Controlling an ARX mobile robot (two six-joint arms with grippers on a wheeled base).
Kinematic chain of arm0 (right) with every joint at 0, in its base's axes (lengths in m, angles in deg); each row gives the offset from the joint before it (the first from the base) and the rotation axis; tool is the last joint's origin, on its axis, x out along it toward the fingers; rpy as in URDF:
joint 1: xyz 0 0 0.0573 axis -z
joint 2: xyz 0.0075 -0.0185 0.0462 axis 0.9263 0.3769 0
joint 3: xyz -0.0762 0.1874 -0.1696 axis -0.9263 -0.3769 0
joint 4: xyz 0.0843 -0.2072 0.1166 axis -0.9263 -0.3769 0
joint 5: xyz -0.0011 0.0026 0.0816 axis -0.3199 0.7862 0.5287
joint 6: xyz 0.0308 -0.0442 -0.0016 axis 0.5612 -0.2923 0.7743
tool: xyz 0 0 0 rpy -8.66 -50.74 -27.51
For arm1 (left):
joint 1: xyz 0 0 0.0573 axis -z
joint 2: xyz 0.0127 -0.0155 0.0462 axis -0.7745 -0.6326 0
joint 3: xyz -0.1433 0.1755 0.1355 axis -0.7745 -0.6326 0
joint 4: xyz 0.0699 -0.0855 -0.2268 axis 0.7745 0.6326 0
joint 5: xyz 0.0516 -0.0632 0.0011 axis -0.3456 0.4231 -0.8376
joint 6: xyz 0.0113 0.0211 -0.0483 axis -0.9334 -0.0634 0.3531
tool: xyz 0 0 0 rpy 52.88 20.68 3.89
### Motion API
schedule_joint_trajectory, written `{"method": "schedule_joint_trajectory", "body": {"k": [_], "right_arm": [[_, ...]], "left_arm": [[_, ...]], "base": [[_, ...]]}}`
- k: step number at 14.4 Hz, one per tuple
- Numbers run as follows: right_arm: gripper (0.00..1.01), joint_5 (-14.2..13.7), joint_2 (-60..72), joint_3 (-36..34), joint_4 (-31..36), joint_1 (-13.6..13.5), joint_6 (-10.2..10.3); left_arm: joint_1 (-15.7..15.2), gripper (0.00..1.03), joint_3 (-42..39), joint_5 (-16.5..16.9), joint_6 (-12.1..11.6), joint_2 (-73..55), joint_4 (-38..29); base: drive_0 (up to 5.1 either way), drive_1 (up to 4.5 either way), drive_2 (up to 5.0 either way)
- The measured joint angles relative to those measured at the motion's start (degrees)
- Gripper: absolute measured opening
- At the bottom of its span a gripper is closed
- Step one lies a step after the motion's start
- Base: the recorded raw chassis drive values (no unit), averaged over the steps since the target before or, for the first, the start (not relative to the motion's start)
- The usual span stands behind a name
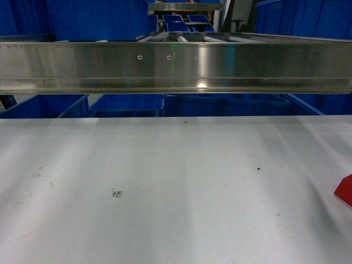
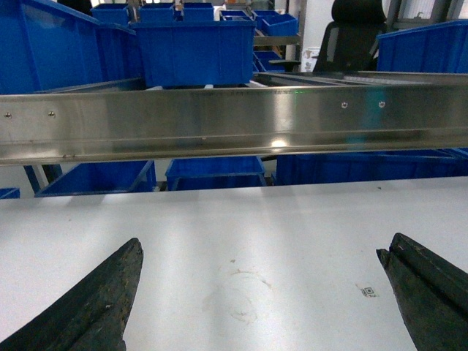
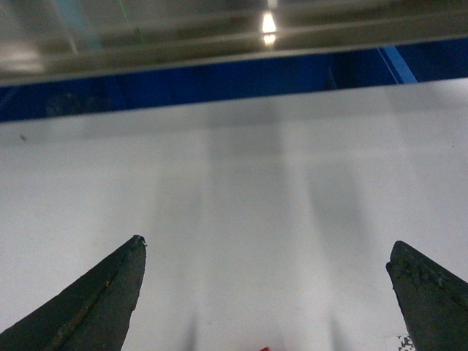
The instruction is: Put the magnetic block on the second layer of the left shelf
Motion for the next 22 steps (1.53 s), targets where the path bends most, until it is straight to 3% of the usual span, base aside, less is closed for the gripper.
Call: {"method": "schedule_joint_trajectory", "body": {"k": [2, 3, 5, 10, 12, 14, 17, 22], "right_arm": [[0.98, 2.0, 2.8, -3.1, 1.6, 1.7, -4.7], [0.98, 2.4, 3.3, -4.2, 2.7, 2.0, -5.6], [0.98, 2.3, 4.1, -5.2, 6.1, 2.3, -5.6], [0.98, 2.2, 4.1, -5.5, 6.3, 2.0, -5.6], [0.98, -0.2, 6.7, -6.2, 6.3, -1.2, -5.7], [0.98, -0.9, 10.9, -6.1, 4.7, -2.7, -5.6], [0.98, -2.6, 12.3, -5.0, 5.3, -2.6, -6.3], [0.98, -2.0, 13.7, -5.0, 4.4, -2.6, -7.9]], "left_arm": [[0.0, 0.98, 0.0, 0.0, 0.0, 0.0, 0.0], [0.0, 0.98, 0.0, 0.0, 0.0, 0.0, 0.0], [0.0, 0.98, 0.0, 0.0, 0.0, 0.0, 0.0], [0.0, 0.98, 0.0, 0.0, 0.0, 0.0, 0.0], [0.0, 0.98, 0.0, 0.0, 0.0, 0.0, 0.0], [0.0, 0.98, 0.0, 0.0, 0.0, 0.0, 0.0], [0.0, 0.98, 0.0, 0.0, 0.0, 0.0, 0.0], [0.0, 0.98, 0.0, 0.0, 0.0, 0.0, 0.0]], "base": [[0.0, 0.00, 0.0], [0.0, 0.00, 0.0], [0.0, 0.00, 0.0], [0.0, 0.00, 0.0], [0.0, 0.00, 0.0], [0.0, 0.00, 0.0], [0.0, 0.00, 0.0], [0.0, 0.00, 0.0]]}}
